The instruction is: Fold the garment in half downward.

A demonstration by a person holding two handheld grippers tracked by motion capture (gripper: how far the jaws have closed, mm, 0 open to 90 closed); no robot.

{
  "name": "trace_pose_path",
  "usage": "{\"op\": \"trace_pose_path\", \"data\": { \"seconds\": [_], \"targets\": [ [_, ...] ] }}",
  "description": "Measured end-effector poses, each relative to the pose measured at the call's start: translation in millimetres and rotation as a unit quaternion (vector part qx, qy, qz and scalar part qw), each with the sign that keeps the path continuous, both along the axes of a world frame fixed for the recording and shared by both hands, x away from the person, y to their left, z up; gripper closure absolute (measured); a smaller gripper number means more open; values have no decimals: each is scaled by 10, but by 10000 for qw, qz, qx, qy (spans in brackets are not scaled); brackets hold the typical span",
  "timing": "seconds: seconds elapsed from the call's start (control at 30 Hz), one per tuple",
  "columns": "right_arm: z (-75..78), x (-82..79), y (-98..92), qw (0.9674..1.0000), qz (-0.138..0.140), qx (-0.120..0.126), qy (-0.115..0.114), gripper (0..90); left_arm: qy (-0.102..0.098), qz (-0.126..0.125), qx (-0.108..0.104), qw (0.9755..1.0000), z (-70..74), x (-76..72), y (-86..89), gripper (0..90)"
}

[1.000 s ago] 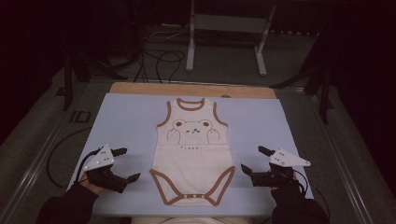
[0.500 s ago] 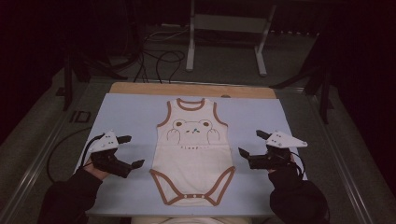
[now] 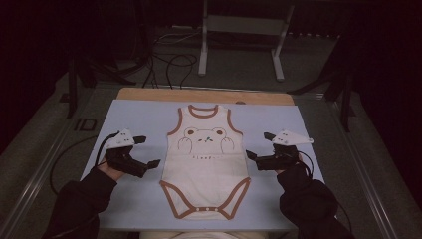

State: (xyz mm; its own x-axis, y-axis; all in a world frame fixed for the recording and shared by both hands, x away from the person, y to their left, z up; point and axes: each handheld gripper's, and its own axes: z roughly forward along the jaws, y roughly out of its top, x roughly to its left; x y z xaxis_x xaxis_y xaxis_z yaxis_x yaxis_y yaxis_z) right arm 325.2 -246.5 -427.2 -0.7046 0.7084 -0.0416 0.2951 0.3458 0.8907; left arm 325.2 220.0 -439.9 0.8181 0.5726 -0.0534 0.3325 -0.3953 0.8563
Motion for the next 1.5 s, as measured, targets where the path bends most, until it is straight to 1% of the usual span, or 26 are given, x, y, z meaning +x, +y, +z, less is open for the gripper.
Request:
{"op": "trace_pose_path", "data": {
  "seconds": [0.17, 0.23, 0.3, 0.33, 0.37, 0.4, 0.43, 0.5, 0.6, 0.67, 0.73, 0.8, 0.9, 0.93, 1.0, 1.07, 1.1, 1.17, 1.23, 1.27, 1.3, 1.33, 1.4, 1.43, 1.5],
  "targets": [
    [-54, 94, 18, 9999, -30, -8, 116, 87, 136, 71, 98, 9998, -28, 89, -68, 0],
    [-78, 125, 28, 9999, -55, 2, 140, 87, 184, 77, 80, 9998, -44, 123, -93, 0],
    [-97, 155, 43, 9999, -60, 32, 147, 87, 185, 86, 101, 9997, -57, 153, -126, 0],
    [-106, 172, 53, 9999, -70, 3, 134, 86, 198, 88, 109, 9997, -65, 170, -141, 0],
    [-112, 187, 63, 9998, -66, -6, 170, 87, 198, 92, 119, 9997, -74, 188, -157, 0],
    [-120, 207, 75, 9998, -39, 16, 183, 87, 205, 114, 134, 9996, -85, 206, -172, 0],
    [-128, 229, 81, 9999, -35, -23, 162, 87, 215, 109, 137, 9996, -97, 225, -187, 0],
    [-142, 269, 102, 9997, -27, -12, 229, 87, 235, 116, 139, 9996, -126, 260, -216, 0],
    [-171, 325, 130, 9996, -33, -47, 261, 87, 261, 133, 190, 9994, -174, 308, -256, 0],
    [-195, 358, 147, 9996, -35, -24, 283, 87, 260, 119, 192, 9994, -204, 338, -277, 0],
    [-228, 387, 164, 9995, -71, -55, 294, 87, 299, 165, 247, 9991, -233, 368, -296, 0],
    [-266, 413, 175, 9993, -81, -72, 364, 87, 364, 215, 268, 9987, -258, 396, -318, 0],
    [-329, 456, 193, 9989, -78, -112, 441, 87, 437, 272, 340, 9981, -287, 435, -349, 0],
    [-348, 471, 200, 9988, -87, -152, 460, 87, 490, 305, 365, 9977, -297, 449, -358, 0],
    [-386, 499, 213, 9985, -92, -178, 514, 87, 559, 374, 339, 9972, -321, 478, -372, 0],
    [-422, 528, 227, 9981, -88, -134, 590, 87, 672, 423, 298, 9964, -348, 511, -386, 0],
    [-440, 542, 231, 9980, -77, -139, 612, 87, 709, 451, 315, 9960, -365, 523, -398, 0],
    [-479, 570, 246, 9977, -79, -211, 640, 87, 779, 462, 407, 9951, -399, 553, -420, 0],
    [-512, 595, 258, 9973, -123, -297, 661, 87, 800, 583, 528, 9937, -431, 581, -451, 0],
    [-512, 595, 258, 9973, -123, -297, 661, 87, 800, 583, 528, 9937, -431, 581, -451, 0],
    [-526, 609, 264, 9969, -163, -356, 680, 87, 810, 650, 587, 9929, -455, 600, -470, 0],
    [-551, 630, 275, 9967, -183, -387, 685, 87, 814, 638, 606, 9928, -469, 610, -481, 0],
    [-584, 655, 285, 9966, -227, -386, 691, 87, 838, 704, 698, 9915, -494, 632, -510, 0],
    [-605, 670, 288, 9965, -233, -379, 711, 87, 856, 675, 710, 9915, -504, 641, -521, 0],
    [-644, 698, 300, 9960, -300, -416, 725, 87, 906, 665, 817, 9903, -525, 662, -548, 0]
  ]
}}
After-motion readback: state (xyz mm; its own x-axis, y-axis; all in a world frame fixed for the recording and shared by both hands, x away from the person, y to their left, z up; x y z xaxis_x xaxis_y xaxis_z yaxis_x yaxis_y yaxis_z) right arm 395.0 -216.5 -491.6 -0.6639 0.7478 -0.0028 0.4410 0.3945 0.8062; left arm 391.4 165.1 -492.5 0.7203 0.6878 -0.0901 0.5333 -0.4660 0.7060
